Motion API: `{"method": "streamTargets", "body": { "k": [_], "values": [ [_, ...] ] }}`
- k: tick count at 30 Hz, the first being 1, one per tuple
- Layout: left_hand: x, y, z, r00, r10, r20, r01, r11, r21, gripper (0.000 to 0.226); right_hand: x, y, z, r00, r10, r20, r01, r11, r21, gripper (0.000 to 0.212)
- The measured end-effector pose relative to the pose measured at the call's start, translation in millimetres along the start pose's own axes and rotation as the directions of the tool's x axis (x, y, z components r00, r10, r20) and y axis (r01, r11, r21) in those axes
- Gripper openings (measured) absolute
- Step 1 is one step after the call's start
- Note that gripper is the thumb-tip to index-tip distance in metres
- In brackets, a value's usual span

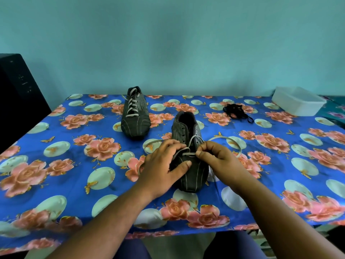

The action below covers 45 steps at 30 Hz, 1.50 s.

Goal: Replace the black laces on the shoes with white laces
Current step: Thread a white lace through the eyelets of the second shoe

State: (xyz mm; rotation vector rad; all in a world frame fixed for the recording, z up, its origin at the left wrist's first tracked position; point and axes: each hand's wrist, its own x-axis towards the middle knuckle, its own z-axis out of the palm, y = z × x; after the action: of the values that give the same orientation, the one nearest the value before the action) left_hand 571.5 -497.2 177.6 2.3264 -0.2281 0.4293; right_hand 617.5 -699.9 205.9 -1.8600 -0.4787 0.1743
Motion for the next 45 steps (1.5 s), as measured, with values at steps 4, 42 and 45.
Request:
{"method": "streamTargets", "body": {
  "k": [4,42,45],
  "values": [
    [-1.7,1.0,2.4,1.000,-0.013,-0.017,0.014,0.998,0.056,0.064,3.7,-17.5,5.0,0.999,-0.039,0.022,0.043,0.968,-0.247,0.028],
    [-4.6,-1.5,4.8,1.000,-0.021,-0.006,0.021,0.988,0.152,0.061,1.0,8.5,2.0,0.979,-0.110,-0.172,0.083,0.983,-0.161,0.021],
    [-5.1,-1.6,4.9,1.000,-0.015,-0.012,0.017,0.987,0.162,0.059,1.2,14.1,-2.0,0.983,-0.107,-0.148,0.077,0.978,-0.195,0.017]
  ]
}}
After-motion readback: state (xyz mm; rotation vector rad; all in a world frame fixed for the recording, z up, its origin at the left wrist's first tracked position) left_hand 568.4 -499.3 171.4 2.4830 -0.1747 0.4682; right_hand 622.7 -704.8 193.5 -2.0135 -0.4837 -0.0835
